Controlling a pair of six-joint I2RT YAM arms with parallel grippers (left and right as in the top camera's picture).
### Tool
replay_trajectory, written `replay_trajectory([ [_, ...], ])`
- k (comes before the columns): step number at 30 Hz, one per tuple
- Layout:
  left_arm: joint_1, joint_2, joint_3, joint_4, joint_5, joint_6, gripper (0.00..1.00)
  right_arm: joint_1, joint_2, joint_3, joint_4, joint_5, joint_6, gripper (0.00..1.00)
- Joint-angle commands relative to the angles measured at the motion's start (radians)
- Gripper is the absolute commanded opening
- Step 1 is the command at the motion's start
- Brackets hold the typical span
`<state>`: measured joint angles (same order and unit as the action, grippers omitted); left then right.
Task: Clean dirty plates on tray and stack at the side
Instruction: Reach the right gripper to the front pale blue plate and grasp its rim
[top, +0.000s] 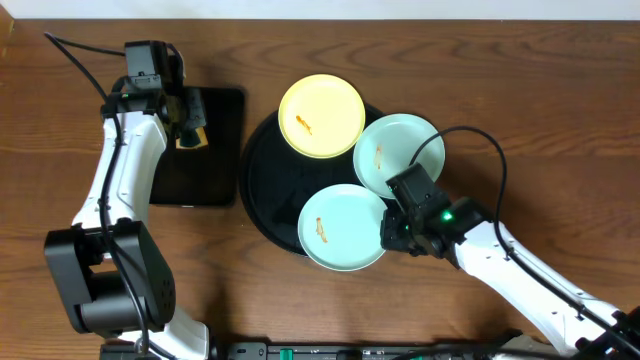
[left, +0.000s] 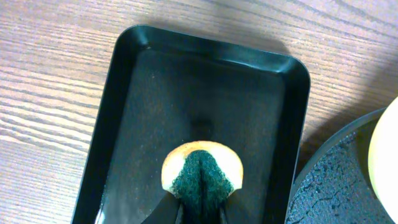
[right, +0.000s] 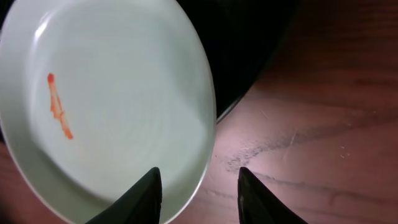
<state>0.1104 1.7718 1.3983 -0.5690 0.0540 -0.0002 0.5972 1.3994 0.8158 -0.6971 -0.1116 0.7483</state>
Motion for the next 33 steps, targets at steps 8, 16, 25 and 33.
replay_trajectory([
  [8,0.004,0.000,0.000,0.002,0.006,-0.001,0.13,0.013,0.087,-0.077,0.145,-0.005,0.048,0.31],
  [16,0.004,0.000,0.000,0.002,0.006,-0.001,0.14,0.013,0.090,-0.077,0.148,0.002,0.049,0.01],
  [25,0.004,0.000,0.000,0.000,0.006,0.006,0.08,0.013,-0.001,0.158,0.109,0.162,-0.096,0.02],
  [33,0.004,0.029,-0.013,0.004,0.006,0.052,0.08,0.032,0.015,0.195,0.114,0.347,-0.230,0.01],
])
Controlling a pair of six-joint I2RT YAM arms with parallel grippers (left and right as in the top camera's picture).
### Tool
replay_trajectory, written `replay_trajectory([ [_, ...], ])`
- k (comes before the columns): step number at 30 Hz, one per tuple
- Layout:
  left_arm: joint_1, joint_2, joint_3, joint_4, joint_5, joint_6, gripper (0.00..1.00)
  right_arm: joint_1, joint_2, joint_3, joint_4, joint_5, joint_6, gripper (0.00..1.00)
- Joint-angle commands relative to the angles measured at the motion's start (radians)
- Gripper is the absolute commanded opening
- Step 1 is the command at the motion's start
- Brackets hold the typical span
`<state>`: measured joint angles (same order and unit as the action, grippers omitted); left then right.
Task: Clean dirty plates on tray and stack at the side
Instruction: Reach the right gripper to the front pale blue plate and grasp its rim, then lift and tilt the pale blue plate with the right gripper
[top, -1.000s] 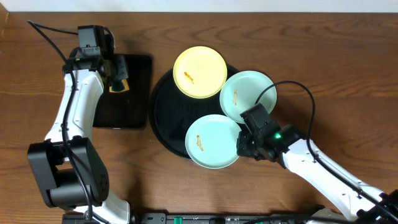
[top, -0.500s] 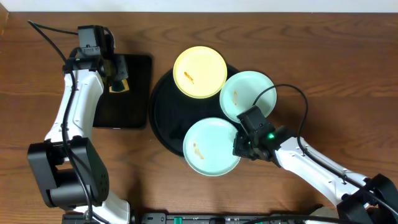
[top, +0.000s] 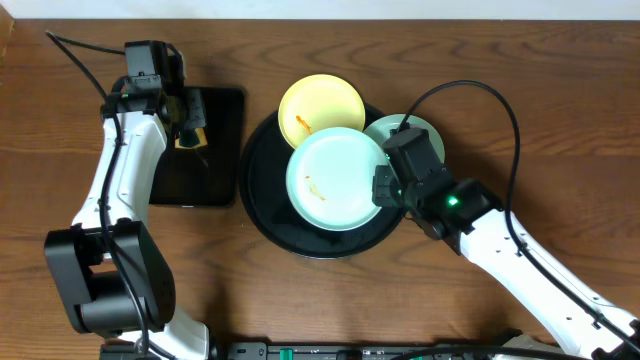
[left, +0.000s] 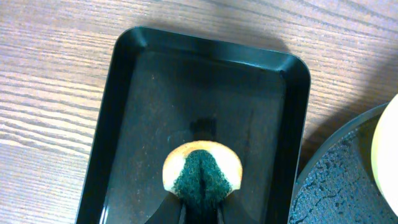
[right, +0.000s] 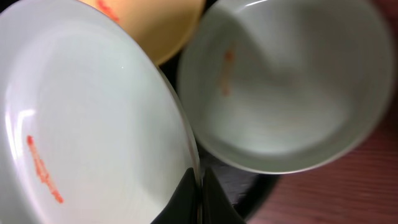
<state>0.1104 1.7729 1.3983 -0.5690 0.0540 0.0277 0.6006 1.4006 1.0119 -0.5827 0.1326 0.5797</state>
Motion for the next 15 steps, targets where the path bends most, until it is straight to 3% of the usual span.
replay_trajectory([
  [1,0.004,0.039,-0.022,0.010,0.006,0.024,0.08,0.032,0.018,-0.002,0.001,0.103,-0.061,0.01],
  [10,0.004,0.171,-0.054,0.104,0.009,0.032,0.09,0.056,0.074,-0.002,0.048,0.103,-0.056,0.01],
  [12,0.004,0.192,-0.054,0.114,0.009,0.032,0.17,0.056,0.091,-0.002,0.049,0.103,-0.056,0.02],
  [14,0.004,0.200,-0.054,0.115,0.009,0.031,0.51,0.056,0.106,-0.002,0.053,0.103,-0.056,0.01],
  [15,0.004,0.200,-0.054,0.114,0.009,0.031,0.55,0.056,0.109,-0.002,0.052,0.103,-0.055,0.01],
])
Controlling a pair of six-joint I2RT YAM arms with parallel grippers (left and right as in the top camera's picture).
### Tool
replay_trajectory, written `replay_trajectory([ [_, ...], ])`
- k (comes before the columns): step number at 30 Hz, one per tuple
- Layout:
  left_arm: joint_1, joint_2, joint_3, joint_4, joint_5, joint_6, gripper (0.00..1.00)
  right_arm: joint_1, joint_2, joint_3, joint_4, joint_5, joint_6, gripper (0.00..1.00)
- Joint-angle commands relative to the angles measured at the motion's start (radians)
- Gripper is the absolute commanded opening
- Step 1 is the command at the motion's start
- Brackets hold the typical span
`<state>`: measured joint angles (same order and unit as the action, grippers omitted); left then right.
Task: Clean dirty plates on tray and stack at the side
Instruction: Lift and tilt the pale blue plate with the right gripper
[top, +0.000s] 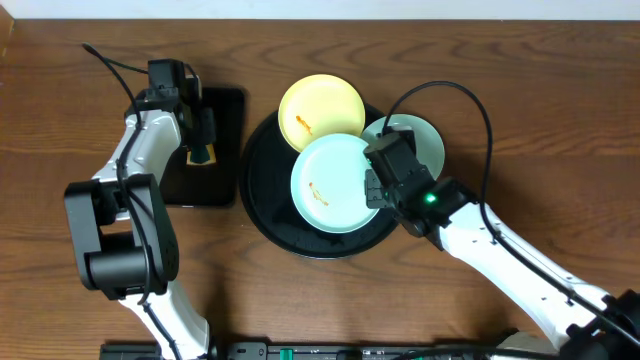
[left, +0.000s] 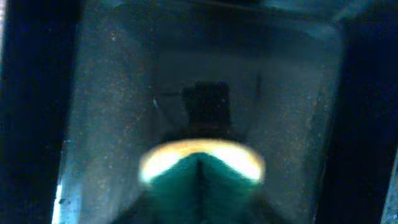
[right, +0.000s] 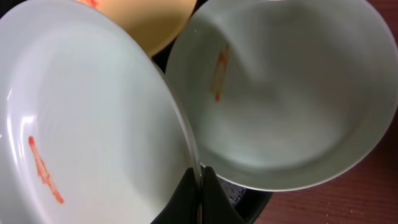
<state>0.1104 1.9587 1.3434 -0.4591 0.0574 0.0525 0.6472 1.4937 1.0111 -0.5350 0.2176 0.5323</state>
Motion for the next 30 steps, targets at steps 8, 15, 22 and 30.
replay_trajectory([
  [8,0.004,0.014,0.001,-0.083,0.005,0.002,0.57,0.010,0.017,-0.002,-0.005,0.017,-0.006,0.01],
  [15,0.004,0.022,-0.016,-0.062,0.005,0.001,0.62,0.010,0.048,-0.005,-0.006,0.017,-0.006,0.01],
  [22,0.003,0.107,-0.016,-0.043,0.005,-0.020,0.63,0.010,0.060,-0.005,0.014,0.017,-0.005,0.01],
  [30,0.004,0.113,-0.015,-0.007,0.005,-0.020,0.15,0.010,0.062,-0.006,-0.021,-0.020,0.013,0.01],
])
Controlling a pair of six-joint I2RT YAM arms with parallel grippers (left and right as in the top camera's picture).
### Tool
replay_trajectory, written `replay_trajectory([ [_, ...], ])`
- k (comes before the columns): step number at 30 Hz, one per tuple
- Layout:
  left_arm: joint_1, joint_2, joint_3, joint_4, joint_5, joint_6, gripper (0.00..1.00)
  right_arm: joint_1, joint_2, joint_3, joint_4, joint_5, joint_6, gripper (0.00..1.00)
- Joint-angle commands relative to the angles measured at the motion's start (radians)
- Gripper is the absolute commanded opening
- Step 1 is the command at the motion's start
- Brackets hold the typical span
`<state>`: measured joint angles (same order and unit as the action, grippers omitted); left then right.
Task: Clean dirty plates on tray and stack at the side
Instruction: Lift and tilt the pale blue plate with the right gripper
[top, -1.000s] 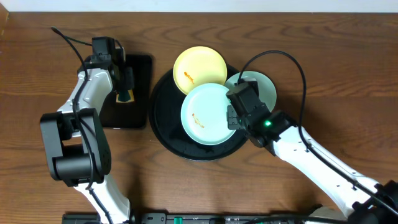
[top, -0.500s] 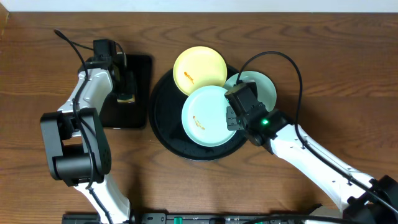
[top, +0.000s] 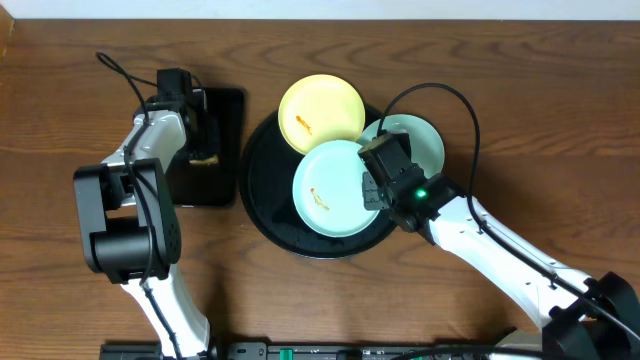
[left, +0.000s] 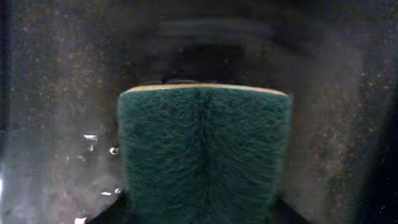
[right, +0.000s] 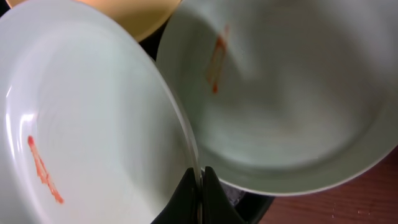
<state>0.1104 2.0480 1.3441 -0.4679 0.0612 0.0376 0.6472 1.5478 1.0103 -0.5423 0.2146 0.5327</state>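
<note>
On the round black tray (top: 265, 205) lie a yellow plate (top: 320, 115) and a pale green plate (top: 425, 140) with an orange smear (right: 216, 59). My right gripper (top: 370, 190) (right: 199, 180) is shut on the rim of a second pale green plate (top: 330, 187) (right: 81, 118), smeared orange, held tilted over the tray. My left gripper (top: 200, 140) is shut on a green-faced sponge (left: 202, 149) (top: 203, 157), pressed low into the small black rectangular tray (top: 222, 110) (left: 56, 93).
The wooden table (top: 480, 80) extends to the right of the round tray and to the left of the small tray. A black cable (top: 440, 100) arcs over the right-hand plate.
My left gripper has gone lower into the small tray, the sponge now filling its view. The right gripper with its plate has barely shifted, a little toward the front.
My right gripper stood open at the rim of the front green plate while the left held the sponge above the small tray. Then the right was shut on that plate, lifted and tilted over the tray's middle. The left gripper then sank into the small tray.
</note>
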Motion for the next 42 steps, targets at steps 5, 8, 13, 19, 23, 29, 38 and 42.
replay_trajectory([
  [5,0.007,-0.043,-0.011,0.002,0.000,-0.005,0.08,-0.003,-0.008,0.019,0.035,0.034,0.006,0.01],
  [8,0.007,-0.138,-0.011,0.001,0.001,-0.005,0.07,-0.003,-0.030,0.079,0.034,0.040,-0.122,0.01],
  [13,0.007,-0.275,-0.011,0.007,0.002,0.007,0.07,0.036,-0.034,0.106,0.029,0.138,-0.293,0.01],
  [19,0.007,-0.375,-0.012,0.027,0.002,0.010,0.07,0.080,-0.034,0.106,0.053,0.361,-0.351,0.01],
  [23,0.007,-0.399,-0.012,0.030,0.001,-0.011,0.07,0.080,-0.033,0.106,0.069,0.361,-0.351,0.01],
  [29,0.007,-0.399,-0.012,0.041,-0.064,-0.093,0.07,0.079,-0.030,0.106,0.095,0.335,-0.323,0.01],
  [38,0.007,-0.433,-0.011,-0.011,-0.066,-0.152,0.07,0.077,-0.027,0.106,0.090,0.334,-0.179,0.01],
  [42,0.009,-0.440,-0.011,-0.043,-0.067,-0.151,0.07,0.070,-0.027,0.106,0.085,0.260,-0.162,0.01],
])
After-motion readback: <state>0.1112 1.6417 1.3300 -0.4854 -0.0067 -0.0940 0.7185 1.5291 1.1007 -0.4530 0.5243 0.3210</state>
